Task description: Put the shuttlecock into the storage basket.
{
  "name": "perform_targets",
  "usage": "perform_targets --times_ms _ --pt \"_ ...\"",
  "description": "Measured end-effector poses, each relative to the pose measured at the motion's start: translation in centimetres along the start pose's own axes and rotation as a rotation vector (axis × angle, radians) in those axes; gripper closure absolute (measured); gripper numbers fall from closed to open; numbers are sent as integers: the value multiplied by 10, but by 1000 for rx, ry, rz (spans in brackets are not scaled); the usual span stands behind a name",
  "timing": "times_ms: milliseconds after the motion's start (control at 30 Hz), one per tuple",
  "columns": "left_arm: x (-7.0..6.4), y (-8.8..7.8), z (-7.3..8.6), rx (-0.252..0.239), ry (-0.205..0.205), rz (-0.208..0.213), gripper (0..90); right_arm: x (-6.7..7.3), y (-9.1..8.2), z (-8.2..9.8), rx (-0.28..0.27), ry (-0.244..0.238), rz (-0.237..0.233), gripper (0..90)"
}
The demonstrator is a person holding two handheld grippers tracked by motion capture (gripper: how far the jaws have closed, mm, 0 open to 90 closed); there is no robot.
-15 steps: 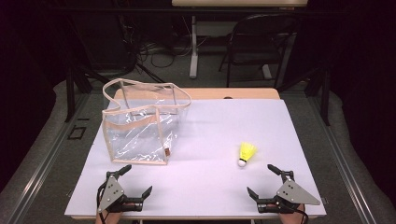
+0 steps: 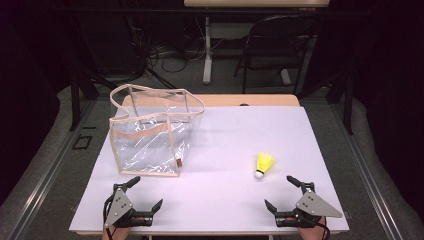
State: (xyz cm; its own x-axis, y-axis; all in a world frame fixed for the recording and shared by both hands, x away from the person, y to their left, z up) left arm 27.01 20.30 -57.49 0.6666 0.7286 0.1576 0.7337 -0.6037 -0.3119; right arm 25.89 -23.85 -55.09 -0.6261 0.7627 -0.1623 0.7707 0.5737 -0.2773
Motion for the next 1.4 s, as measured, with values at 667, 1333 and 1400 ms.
perform_targets --times_ms 667,1333,1400 --pt "0 -3 0 -1 -2 2 0 -11 18 -1 118 3 32 4" --pt "0 -3 -1 -16 -1 1 0 -16 33 -8 198 16 20 4" --pt "0 -2 -1 -16 -2 1 0 -17 34 -8 200 17 20 4"
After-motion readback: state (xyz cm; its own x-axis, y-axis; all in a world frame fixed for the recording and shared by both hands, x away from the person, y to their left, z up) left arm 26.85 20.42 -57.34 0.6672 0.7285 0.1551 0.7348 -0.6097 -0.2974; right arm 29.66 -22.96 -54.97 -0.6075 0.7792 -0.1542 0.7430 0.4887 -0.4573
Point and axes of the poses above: each handheld gripper's, and its own axes: y roughly forward along the jaws, z roughly out of its underside, x roughly to its left, the point moved 5 cm from there along y, roughly forward along the jaws, and after that the axes turned 3 degrees about x, right-handed, at the moved point
